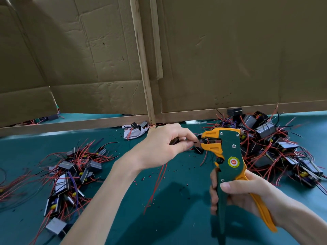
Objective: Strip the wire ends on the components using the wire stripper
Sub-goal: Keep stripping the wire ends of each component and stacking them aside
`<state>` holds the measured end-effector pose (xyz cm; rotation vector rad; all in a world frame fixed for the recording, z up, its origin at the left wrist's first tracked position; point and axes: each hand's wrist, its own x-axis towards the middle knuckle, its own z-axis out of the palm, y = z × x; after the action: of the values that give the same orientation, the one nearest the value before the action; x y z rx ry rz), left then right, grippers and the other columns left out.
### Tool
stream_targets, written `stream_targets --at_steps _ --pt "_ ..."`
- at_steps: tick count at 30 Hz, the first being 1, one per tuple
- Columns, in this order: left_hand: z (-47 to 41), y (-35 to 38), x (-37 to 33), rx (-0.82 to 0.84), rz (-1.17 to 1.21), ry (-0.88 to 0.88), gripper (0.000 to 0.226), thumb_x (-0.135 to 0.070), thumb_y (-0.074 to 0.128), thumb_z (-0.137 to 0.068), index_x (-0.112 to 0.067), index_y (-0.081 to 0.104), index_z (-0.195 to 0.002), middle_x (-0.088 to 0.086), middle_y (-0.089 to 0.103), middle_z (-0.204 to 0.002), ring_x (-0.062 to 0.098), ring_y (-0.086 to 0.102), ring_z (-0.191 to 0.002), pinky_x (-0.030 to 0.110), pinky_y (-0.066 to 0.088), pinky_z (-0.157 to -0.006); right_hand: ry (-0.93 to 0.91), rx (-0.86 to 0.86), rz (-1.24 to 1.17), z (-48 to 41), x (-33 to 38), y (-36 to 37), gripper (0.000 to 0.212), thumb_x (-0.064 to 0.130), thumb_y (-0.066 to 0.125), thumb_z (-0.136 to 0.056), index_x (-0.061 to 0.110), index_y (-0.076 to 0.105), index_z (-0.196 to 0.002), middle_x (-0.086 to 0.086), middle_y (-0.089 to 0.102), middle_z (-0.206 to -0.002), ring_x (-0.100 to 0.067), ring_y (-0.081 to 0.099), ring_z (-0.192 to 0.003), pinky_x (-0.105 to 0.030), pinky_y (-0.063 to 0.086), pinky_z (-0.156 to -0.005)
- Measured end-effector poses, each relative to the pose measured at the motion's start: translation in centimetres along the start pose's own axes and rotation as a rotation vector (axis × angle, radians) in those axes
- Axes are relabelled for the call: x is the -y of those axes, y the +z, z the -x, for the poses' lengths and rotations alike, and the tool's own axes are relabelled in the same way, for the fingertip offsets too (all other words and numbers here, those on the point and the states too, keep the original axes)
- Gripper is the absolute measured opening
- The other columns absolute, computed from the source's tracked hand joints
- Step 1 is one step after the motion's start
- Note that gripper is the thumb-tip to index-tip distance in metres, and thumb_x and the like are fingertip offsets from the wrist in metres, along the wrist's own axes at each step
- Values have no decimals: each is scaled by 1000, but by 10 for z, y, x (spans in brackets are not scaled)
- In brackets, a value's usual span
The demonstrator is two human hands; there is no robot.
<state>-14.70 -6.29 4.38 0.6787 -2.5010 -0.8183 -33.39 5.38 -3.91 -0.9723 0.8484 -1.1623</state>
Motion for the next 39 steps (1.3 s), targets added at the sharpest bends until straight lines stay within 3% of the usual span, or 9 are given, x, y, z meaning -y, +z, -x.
stream_targets --at_steps 4,8,15,21,24,27,31,33,39 --pt "1 0 -1 39 15 -24 18 -19 59 -94 -33 70 -92 0 59 -89 9 53 -78 16 38 -70 -1 -22 40 1 -1 0 29 12 82 -59 -2 65 -78 -33 58 -72 -43 61 -65 -50 55 -65" --pt "1 -2 -1 66 43 -18 19 -18 59 -94 -31 73 -92 -4 61 -88 14 53 -78 20 38 -69 0 -46 72 3 -1 1 43 26 94 -52 3 65 -74 -28 56 -65 -38 59 -58 -46 55 -59" --pt "2 -6 0 95 54 -3 20 -18 59 -94 -29 74 -89 -17 58 -77 2 46 -67 15 34 -64 18 -145 103 7 -2 7 41 28 94 -49 8 63 -69 -25 52 -54 -32 53 -44 -39 51 -49" --pt "1 -5 6 104 -66 -91 20 -22 56 -95 -31 74 -91 -5 61 -88 19 52 -83 31 38 -76 -25 -311 160 0 -24 23 39 30 78 -61 9 49 -45 -14 42 -41 -23 40 -31 -25 38 -38" --pt "-1 -2 11 138 -77 -119 21 -21 54 -97 -28 72 -88 3 64 -91 22 48 -74 30 36 -68 -20 -99 12 -1 -26 22 28 24 84 -61 6 63 -64 -21 54 -55 -31 55 -46 -37 51 -51" --pt "-1 -8 17 90 -34 -108 21 -19 54 -97 -25 73 -88 -3 67 -87 23 47 -75 30 37 -68 -79 52 -162 -4 -21 13 39 16 90 -59 5 69 -90 -27 62 -81 -40 65 -76 -49 55 -75" --pt "-2 -11 22 39 -3 -97 22 -19 55 -97 -28 73 -88 -24 60 -76 10 51 -72 21 39 -68 -156 -76 -256 -7 -15 1 41 9 89 -55 5 69 -90 -26 61 -82 -41 65 -77 -49 56 -74" --pt "-4 -9 23 11 -7 -82 21 -20 55 -97 -29 73 -90 -20 59 -81 -3 50 -70 11 35 -65 -145 -145 -309 -8 -12 -2 29 2 79 -58 4 70 -85 -24 61 -80 -40 65 -74 -48 57 -72" --pt "-16 3 19 -161 31 -17 20 -18 57 -96 -31 71 -91 -4 60 -90 0 48 -71 12 36 -67 -44 -257 -338 -12 -14 -10 19 -4 68 -57 1 73 -75 -25 63 -80 -40 67 -71 -47 59 -66"
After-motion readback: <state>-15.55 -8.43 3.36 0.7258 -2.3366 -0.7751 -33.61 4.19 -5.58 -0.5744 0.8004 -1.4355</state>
